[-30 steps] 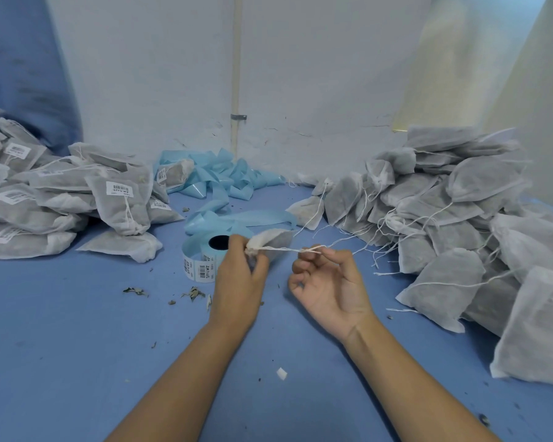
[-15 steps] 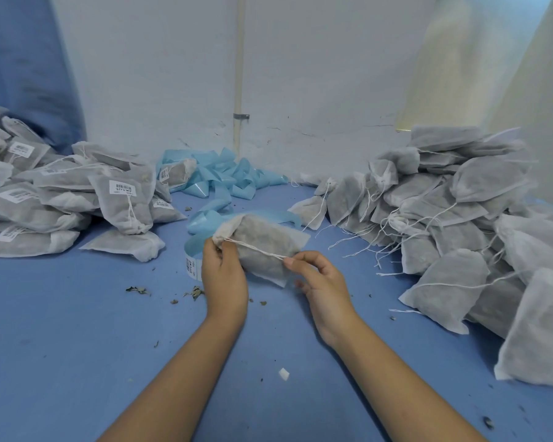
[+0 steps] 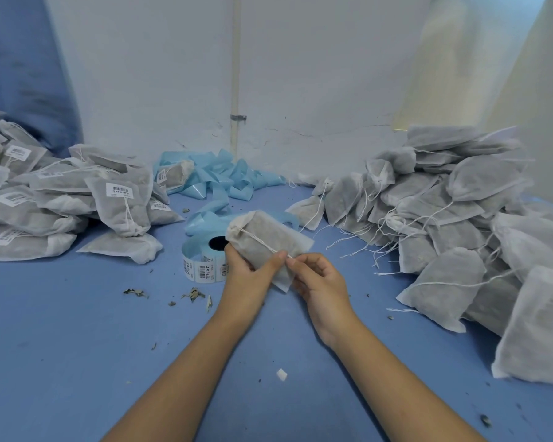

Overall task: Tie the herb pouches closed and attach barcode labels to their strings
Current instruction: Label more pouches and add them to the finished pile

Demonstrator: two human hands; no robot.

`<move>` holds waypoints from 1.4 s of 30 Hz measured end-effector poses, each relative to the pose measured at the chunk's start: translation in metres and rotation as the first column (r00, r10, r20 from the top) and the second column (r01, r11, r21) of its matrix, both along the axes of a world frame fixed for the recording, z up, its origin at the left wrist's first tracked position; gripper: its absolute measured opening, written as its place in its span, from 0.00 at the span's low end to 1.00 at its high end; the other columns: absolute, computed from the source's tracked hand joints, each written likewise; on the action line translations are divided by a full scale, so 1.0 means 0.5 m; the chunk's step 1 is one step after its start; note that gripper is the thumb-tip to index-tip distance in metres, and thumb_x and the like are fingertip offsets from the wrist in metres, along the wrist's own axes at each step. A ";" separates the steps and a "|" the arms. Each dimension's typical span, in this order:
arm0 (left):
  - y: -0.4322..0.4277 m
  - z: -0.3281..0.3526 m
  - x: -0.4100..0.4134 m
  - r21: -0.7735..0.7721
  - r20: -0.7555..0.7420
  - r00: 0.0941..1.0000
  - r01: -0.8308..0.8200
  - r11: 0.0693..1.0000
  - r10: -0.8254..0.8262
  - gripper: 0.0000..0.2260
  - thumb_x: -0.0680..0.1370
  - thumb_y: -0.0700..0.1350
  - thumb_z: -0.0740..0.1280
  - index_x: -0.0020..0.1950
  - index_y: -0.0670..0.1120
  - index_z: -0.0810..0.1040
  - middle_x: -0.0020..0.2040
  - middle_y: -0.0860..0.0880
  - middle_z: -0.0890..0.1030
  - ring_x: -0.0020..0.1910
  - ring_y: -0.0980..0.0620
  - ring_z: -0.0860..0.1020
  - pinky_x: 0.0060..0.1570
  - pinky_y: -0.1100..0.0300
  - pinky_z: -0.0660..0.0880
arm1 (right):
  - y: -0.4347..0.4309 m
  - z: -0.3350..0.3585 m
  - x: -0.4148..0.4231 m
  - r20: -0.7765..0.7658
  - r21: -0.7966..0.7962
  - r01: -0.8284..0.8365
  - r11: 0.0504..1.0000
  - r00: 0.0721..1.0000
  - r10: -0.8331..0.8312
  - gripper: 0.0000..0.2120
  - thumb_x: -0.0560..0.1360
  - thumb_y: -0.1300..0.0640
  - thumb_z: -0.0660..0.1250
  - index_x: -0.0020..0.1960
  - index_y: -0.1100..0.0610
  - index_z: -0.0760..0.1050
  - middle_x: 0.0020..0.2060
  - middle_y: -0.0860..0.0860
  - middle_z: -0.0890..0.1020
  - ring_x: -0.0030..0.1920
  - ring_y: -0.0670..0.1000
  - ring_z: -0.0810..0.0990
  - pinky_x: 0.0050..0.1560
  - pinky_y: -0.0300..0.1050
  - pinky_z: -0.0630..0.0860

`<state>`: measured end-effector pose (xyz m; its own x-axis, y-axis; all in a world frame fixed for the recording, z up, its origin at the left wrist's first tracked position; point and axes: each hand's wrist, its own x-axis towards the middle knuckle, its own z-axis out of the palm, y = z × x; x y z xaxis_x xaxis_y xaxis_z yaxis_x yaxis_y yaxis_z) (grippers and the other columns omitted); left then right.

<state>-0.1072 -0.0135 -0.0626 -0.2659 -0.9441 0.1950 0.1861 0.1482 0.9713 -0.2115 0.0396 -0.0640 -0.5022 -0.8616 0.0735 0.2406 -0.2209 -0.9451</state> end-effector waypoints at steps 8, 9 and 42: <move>0.001 0.005 0.006 -0.026 -0.114 0.982 -0.155 0.987 0.152 0.11 0.76 0.43 0.69 0.58 0.47 0.74 0.50 0.54 0.82 0.47 0.62 0.80 0.44 0.70 0.75 | -0.002 -0.002 -0.002 -0.027 0.030 -0.030 0.999 0.999 0.031 0.08 0.72 0.67 0.68 0.38 0.56 0.76 0.38 0.50 0.80 0.41 0.51 0.78 0.45 0.41 0.76; -0.001 0.006 0.011 -0.005 -0.100 0.973 -0.208 0.978 0.206 0.07 0.77 0.43 0.68 0.55 0.49 0.77 0.48 0.55 0.82 0.46 0.61 0.80 0.42 0.70 0.74 | -0.003 -0.001 -0.004 0.017 0.020 -0.020 1.000 1.000 0.020 0.09 0.73 0.69 0.66 0.38 0.57 0.76 0.37 0.50 0.80 0.39 0.50 0.79 0.43 0.39 0.76; -0.007 0.013 0.053 0.008 0.056 0.982 0.179 0.984 -0.179 0.15 0.71 0.27 0.63 0.50 0.42 0.81 0.45 0.47 0.82 0.45 0.50 0.79 0.44 0.62 0.74 | -0.010 -0.025 -0.012 -0.508 0.031 0.180 0.983 0.850 -0.140 0.11 0.75 0.66 0.65 0.51 0.51 0.78 0.47 0.42 0.82 0.42 0.34 0.78 0.42 0.27 0.72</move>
